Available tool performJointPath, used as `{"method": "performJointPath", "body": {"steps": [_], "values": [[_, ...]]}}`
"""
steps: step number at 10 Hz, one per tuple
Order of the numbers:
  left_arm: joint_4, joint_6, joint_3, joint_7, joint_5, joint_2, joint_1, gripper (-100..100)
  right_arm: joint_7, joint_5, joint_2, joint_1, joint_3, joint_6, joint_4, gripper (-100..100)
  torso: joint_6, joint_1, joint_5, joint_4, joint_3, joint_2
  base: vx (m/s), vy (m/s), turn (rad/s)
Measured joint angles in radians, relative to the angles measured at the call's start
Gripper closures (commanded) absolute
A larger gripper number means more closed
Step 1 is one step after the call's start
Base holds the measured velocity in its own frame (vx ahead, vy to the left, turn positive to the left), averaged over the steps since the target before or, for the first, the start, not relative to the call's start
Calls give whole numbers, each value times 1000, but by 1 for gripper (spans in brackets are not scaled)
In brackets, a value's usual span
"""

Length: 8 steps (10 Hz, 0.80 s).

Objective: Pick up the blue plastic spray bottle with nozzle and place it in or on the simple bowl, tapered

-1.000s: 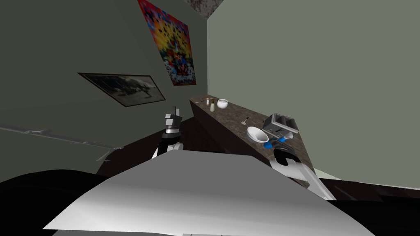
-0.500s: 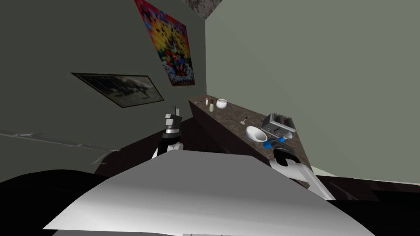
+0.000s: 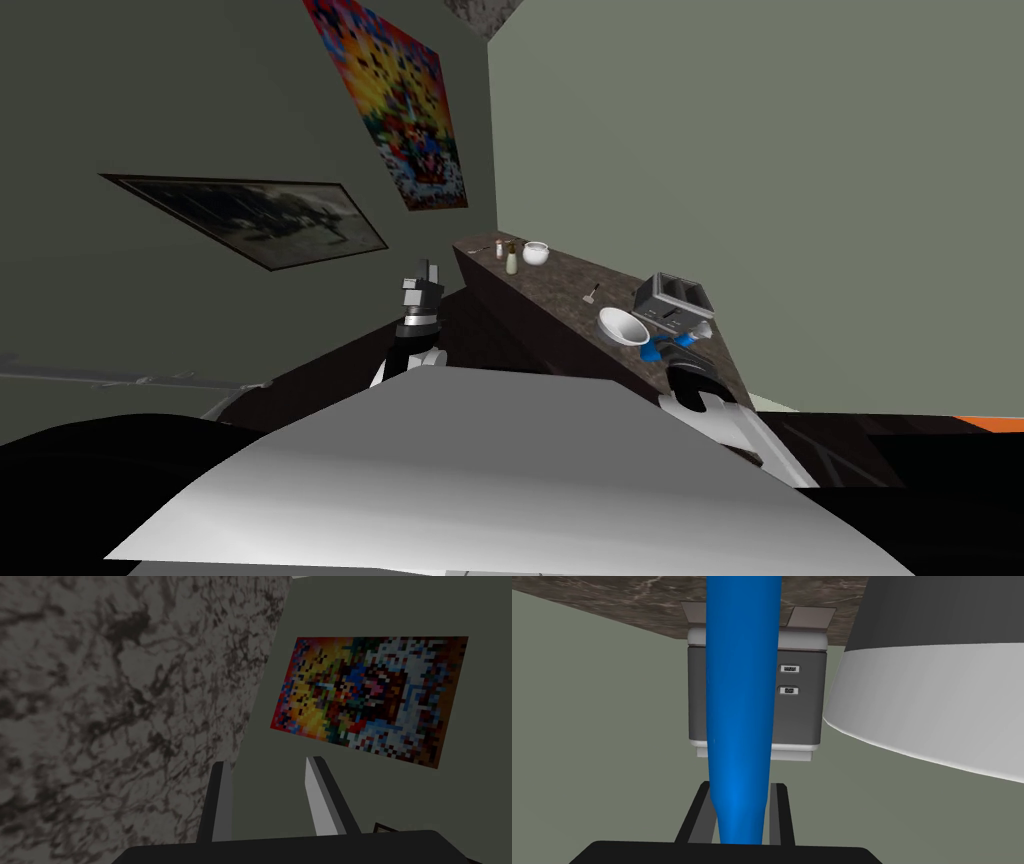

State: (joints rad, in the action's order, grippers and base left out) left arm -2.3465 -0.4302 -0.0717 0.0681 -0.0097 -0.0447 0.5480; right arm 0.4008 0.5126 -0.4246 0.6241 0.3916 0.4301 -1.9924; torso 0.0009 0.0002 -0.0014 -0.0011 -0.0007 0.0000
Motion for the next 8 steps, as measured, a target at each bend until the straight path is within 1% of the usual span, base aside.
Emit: {"method": "performJointPath", "body": {"steps": [1, 3, 4, 7, 8], "values": [[0, 0, 0, 0, 0, 0, 0, 0, 7, -6, 1, -6, 4, 17, -20, 100, 0, 2, 0, 1, 2, 3, -67, 57, 15], [0, 0, 0, 0, 0, 0, 0, 0, 18, -37, -13, -5, 20, 50, -61, 100, 1, 2, 1, 2, 3, 5, -68, 41, 12], [0, 0, 0, 0, 0, 0, 0, 0, 24, -43, -10, -7, 27, 64, -83, 100, 1, 2, 1, 2, 4, 6, -72, 38, 16], [0, 0, 0, 0, 0, 0, 0, 0, 43, -93, -33, -21, 54, 123, -150, 100, 0, 3, 1, 2, 4, 6, -73, 47, 17], [0, 0, 0, 0, 0, 0, 0, 0, 52, -104, -33, -25, 59, 146, -181, 100, 0, 3, 1, 3, 4, 6, -69, 35, 29]]}}
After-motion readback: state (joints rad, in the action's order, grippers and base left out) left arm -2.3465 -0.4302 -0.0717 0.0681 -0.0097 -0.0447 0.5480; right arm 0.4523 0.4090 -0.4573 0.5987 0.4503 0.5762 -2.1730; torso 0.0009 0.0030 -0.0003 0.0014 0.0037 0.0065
